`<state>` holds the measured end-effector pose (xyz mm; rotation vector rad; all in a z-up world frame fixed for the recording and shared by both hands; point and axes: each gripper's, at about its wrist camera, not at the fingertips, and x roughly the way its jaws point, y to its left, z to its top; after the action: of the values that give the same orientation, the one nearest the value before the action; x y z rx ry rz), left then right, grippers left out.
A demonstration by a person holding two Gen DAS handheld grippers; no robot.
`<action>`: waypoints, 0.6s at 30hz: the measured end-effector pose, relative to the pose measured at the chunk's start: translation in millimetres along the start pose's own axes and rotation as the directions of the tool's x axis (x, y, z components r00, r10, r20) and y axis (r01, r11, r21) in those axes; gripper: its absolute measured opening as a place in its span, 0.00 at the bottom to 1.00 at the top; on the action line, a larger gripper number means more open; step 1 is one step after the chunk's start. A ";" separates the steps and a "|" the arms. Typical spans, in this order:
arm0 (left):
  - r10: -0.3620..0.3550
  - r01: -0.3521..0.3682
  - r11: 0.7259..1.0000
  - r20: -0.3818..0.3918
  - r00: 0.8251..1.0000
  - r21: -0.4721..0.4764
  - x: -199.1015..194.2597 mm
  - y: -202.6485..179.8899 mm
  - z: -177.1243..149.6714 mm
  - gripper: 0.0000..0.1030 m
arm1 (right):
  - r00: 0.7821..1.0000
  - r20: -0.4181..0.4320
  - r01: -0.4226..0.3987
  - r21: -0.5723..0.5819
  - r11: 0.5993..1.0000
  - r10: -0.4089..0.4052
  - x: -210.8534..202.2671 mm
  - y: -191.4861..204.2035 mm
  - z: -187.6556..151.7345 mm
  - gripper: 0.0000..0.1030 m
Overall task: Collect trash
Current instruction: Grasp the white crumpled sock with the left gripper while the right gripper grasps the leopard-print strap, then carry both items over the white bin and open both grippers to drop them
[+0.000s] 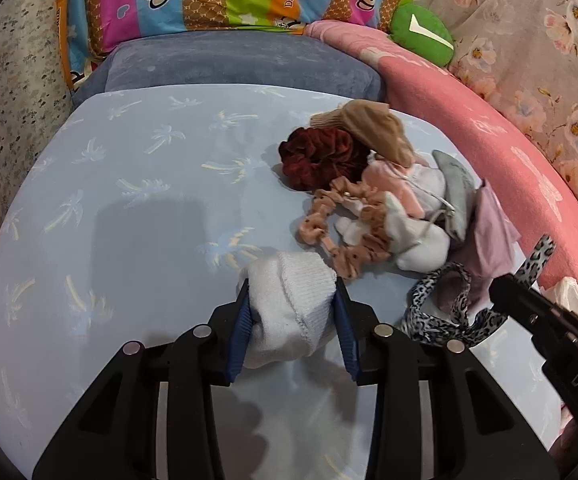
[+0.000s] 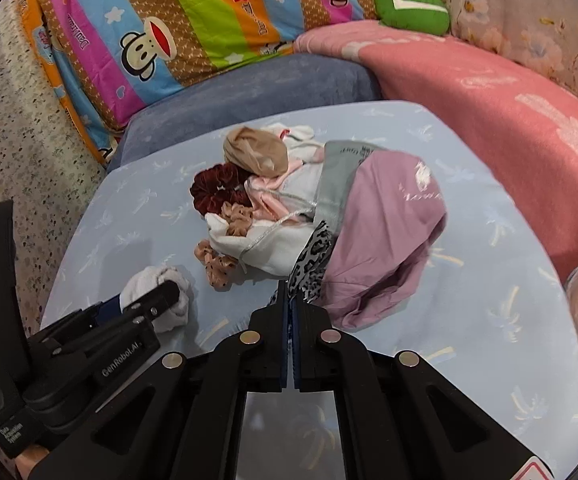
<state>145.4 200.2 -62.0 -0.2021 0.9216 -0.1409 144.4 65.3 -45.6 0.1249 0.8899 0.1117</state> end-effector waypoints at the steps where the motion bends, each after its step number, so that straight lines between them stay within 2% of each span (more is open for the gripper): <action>1: -0.004 0.004 1.000 0.000 1.000 0.003 -3.2 -3.4 -1.6 0.35 | 1.000 0.010 -0.002 0.002 1.000 0.002 -5.9 -1.2 0.1 0.03; 11: -0.056 0.054 0.996 0.024 0.998 0.070 -36.4 -58.3 -18.4 0.35 | 0.996 0.092 -0.016 0.061 0.998 0.010 -69.1 -34.0 -1.3 0.02; 18: -0.099 0.093 0.985 0.030 0.995 0.146 -54.6 -108.8 -32.3 0.35 | 0.986 0.161 0.009 0.126 0.992 -0.029 -112.1 -77.4 -1.7 0.02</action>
<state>83.2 102.1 -13.3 -0.1147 0.8613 -0.2912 76.6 -27.7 27.3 0.2387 0.7342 0.0274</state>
